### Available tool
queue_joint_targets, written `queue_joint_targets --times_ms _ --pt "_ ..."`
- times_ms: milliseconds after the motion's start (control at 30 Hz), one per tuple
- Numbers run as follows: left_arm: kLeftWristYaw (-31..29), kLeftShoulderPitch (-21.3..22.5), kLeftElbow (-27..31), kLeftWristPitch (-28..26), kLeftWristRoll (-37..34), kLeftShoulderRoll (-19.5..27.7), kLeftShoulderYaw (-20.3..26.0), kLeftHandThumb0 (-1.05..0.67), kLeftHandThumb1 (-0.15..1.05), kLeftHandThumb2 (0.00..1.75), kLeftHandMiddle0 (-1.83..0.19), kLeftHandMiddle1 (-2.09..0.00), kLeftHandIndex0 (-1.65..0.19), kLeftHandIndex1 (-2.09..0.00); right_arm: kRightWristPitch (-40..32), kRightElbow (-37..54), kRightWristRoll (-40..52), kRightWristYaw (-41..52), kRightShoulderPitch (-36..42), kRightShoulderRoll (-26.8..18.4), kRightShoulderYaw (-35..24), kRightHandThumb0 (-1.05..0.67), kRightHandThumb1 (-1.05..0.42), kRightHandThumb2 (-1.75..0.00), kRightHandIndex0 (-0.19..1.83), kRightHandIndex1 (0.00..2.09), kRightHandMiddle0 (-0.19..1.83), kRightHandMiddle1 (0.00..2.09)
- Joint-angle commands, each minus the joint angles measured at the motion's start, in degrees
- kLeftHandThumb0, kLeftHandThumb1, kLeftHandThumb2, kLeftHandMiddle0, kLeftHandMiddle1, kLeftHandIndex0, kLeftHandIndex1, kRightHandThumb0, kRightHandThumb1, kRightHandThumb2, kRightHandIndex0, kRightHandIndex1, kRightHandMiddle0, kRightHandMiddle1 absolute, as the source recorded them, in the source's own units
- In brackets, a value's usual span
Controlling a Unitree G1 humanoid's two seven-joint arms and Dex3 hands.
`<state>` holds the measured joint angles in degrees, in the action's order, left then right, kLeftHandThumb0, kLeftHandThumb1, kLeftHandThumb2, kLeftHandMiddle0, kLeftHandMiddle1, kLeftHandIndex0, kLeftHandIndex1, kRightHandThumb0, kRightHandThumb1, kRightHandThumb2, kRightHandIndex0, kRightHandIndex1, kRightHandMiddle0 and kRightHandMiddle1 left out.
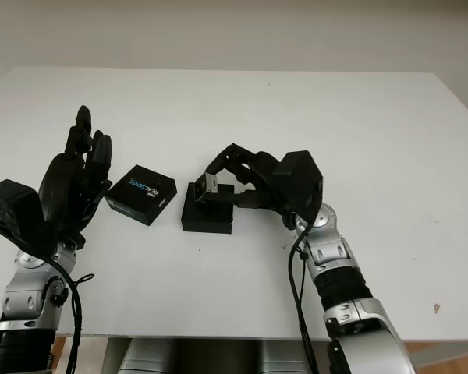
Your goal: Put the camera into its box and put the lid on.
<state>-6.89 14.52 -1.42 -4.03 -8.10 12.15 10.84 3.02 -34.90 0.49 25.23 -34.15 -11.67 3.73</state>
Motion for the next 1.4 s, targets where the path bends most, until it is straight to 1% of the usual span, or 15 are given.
queue_joint_targets --times_ms 0,700,1100,1367 --pt "-0.14 -0.05 -0.05 0.73 0.31 0.27 -0.07 -0.70 1.05 0.51 0.19 0.00 0.19 0.00 0.66 -0.44 -0.01 -0.10 -0.87 0.44 -0.04 -0.42 -0.94 -0.05 0.15 0.04 0.28 1.82" --pt "-0.02 -0.47 0.37 0.67 0.20 0.06 -0.10 -0.69 1.05 0.51 0.19 0.00 0.19 0.00 0.09 -2.10 0.36 -0.01 -1.05 1.96 -0.15 -0.44 -0.94 -0.05 0.15 0.05 0.29 1.83" --pt "0.09 -0.88 0.81 0.42 -0.12 -0.25 -0.17 -0.69 1.05 0.51 0.19 0.00 0.19 0.00 -1.11 -1.88 -1.73 -0.30 -0.39 1.31 1.13 -0.45 -0.93 -0.05 0.17 0.06 0.30 1.83" --pt "-0.07 -1.00 0.63 0.34 -0.36 -0.27 -0.30 -0.69 1.05 0.50 0.19 0.00 0.19 0.00 4.67 -3.20 -6.99 -2.36 0.79 0.01 3.89 -0.47 -0.92 -0.05 0.21 0.08 0.33 1.80"
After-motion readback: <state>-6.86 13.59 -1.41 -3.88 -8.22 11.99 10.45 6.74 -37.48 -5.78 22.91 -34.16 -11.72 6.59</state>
